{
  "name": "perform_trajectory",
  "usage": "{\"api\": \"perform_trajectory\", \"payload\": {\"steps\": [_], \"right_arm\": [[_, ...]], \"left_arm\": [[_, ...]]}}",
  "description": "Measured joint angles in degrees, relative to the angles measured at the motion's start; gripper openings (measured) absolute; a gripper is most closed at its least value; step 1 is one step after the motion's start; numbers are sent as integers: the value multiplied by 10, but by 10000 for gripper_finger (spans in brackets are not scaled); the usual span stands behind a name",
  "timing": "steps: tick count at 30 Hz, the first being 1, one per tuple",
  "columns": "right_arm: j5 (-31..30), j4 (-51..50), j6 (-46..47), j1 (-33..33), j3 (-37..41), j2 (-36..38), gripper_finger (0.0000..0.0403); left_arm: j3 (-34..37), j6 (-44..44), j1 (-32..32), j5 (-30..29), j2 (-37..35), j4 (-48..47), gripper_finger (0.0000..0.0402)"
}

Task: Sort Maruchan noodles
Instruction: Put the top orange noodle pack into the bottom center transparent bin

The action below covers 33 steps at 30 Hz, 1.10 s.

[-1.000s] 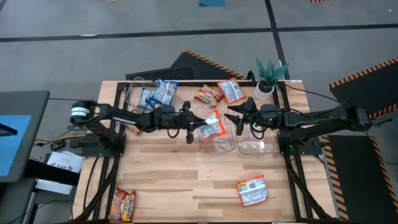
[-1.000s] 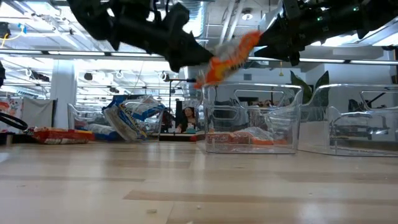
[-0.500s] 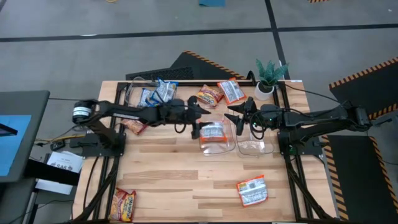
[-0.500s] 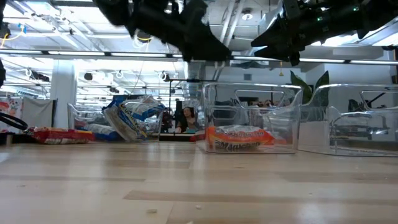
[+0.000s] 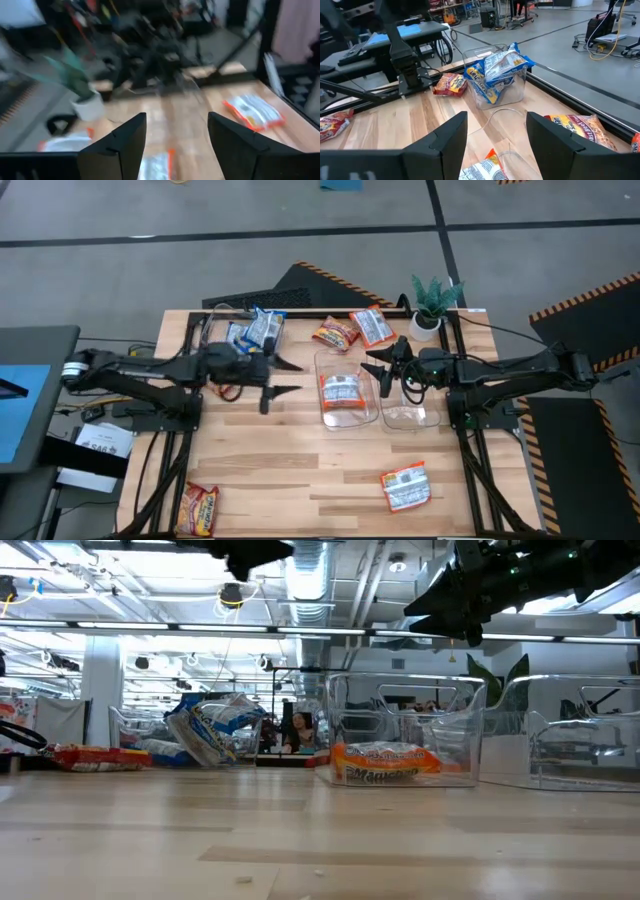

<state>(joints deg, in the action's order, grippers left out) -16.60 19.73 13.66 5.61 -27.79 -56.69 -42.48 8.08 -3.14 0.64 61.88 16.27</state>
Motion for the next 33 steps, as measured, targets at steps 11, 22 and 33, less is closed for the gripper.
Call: {"api": "perform_trajectory", "payload": {"steps": [11, 22, 33], "right_arm": [[0, 3, 2, 0, 0, 0, 226], [-2, 3, 16, 0, 0, 0, 226], [-155, -114, 121, 46, -143, -127, 226]], "left_arm": [[250, -40, 6, -27, -202, 147, 199], [302, -27, 6, -46, -278, 201, 199], [302, -44, 6, -47, -284, 193, 199]]}}
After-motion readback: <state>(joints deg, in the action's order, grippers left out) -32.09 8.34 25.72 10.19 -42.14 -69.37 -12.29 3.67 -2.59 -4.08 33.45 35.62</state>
